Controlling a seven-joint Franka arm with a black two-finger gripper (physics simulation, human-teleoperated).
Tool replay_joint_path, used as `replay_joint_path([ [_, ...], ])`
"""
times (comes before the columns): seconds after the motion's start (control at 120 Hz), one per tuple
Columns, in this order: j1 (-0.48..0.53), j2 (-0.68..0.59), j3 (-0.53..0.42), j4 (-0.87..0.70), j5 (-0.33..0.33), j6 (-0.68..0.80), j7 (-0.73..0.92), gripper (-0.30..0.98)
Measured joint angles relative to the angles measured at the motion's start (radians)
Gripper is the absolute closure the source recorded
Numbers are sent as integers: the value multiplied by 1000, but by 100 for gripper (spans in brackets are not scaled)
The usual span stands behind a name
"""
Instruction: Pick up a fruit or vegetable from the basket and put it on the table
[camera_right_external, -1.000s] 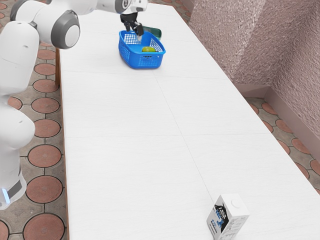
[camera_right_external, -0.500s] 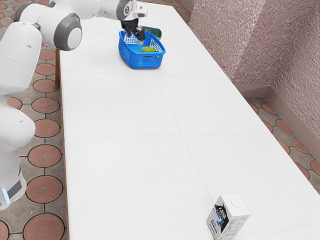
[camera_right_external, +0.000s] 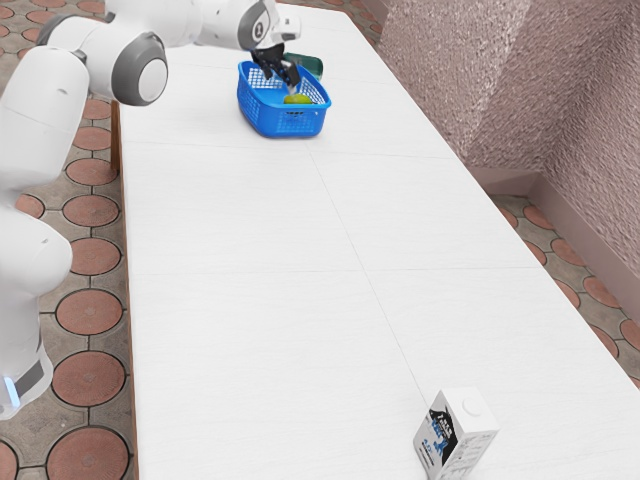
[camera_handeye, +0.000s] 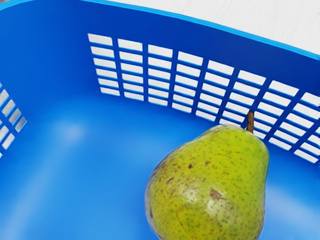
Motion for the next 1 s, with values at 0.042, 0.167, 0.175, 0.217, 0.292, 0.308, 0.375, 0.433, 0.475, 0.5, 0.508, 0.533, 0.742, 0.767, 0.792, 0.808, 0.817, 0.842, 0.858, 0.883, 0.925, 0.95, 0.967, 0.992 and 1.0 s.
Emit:
replay_joint_path([
  [0.042,1,2,-5,0,-1,1,12,0],
  [0.167,1,7,-9,0,-9,5,43,0],
  [0.175,1,8,-9,0,-10,5,45,0],
  [0.217,1,8,-9,0,-14,6,53,0],
  [0.292,1,10,-18,-1,-19,7,68,0],
  [0.308,0,10,-20,-1,-19,7,71,0],
  [0.375,1,10,-29,-1,-33,8,88,0],
  [0.433,2,10,-34,-1,-63,8,110,0],
  [0.475,2,10,-36,-1,-80,8,124,0],
  [0.5,2,10,-36,-1,-87,8,133,0],
  [0.508,2,10,-36,-1,-90,8,135,0],
  [0.533,2,9,-37,-2,-95,8,143,0],
  [0.742,3,4,-37,-19,-117,8,198,0],
  [0.767,3,2,-37,-24,-118,8,203,0],
  [0.792,3,1,-37,-28,-119,8,208,0],
  [0.808,3,0,-37,-30,-120,8,212,0],
  [0.817,3,0,-37,-31,-120,8,213,0],
  [0.842,3,-1,-37,-35,-121,8,218,0],
  [0.858,4,-1,-37,-37,-121,7,221,0],
  [0.883,4,-1,-37,-39,-122,7,226,0],
  [0.925,3,-2,-37,-41,-123,7,233,0],
  [0.95,3,-1,-37,-42,-123,7,237,0],
  [0.967,3,-1,-37,-42,-123,7,239,0],
  [0.992,3,0,-37,-42,-124,7,243,0],
  [1.0,3,0,-37,-42,-125,7,244,0],
])
